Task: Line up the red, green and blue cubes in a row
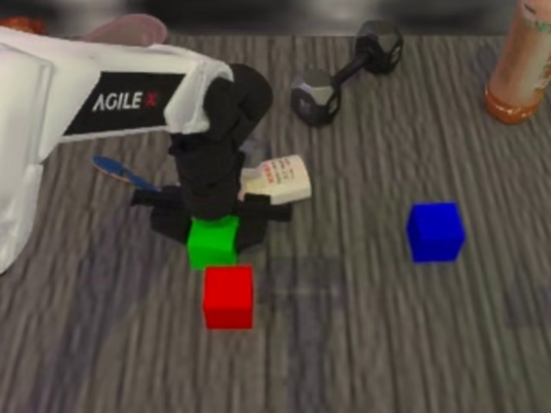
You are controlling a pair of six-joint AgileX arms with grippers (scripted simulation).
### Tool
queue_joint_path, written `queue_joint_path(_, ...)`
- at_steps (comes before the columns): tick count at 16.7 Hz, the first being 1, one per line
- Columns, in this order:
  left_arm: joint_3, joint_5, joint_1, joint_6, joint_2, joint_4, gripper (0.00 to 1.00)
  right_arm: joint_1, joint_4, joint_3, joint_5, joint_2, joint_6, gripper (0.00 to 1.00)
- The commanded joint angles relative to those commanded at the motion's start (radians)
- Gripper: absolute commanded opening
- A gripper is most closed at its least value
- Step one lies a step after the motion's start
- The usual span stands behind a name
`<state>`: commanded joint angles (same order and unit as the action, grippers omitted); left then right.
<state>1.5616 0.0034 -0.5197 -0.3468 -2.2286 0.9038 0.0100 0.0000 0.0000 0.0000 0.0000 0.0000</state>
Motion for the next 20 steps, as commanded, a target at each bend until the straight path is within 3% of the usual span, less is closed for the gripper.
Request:
queue_joint_path(7, 0.004, 0.000, 0.000, 0.001, 0.003, 0.004, 0.00, 0.000, 0.000, 0.000, 0.000, 0.000, 0.000, 1.00)
queue_joint_path(14, 0.138, -0.001, 0.017, -0.002, 0.073, 0.217, 0.00, 0.000, 0.000, 0.000, 0.000, 0.000, 0.000, 1.00)
queue_joint_path(20, 0.153, -0.001, 0.011, -0.002, 0.081, 0.237, 0.00, 0.000, 0.000, 0.000, 0.000, 0.000, 0.000, 1.00)
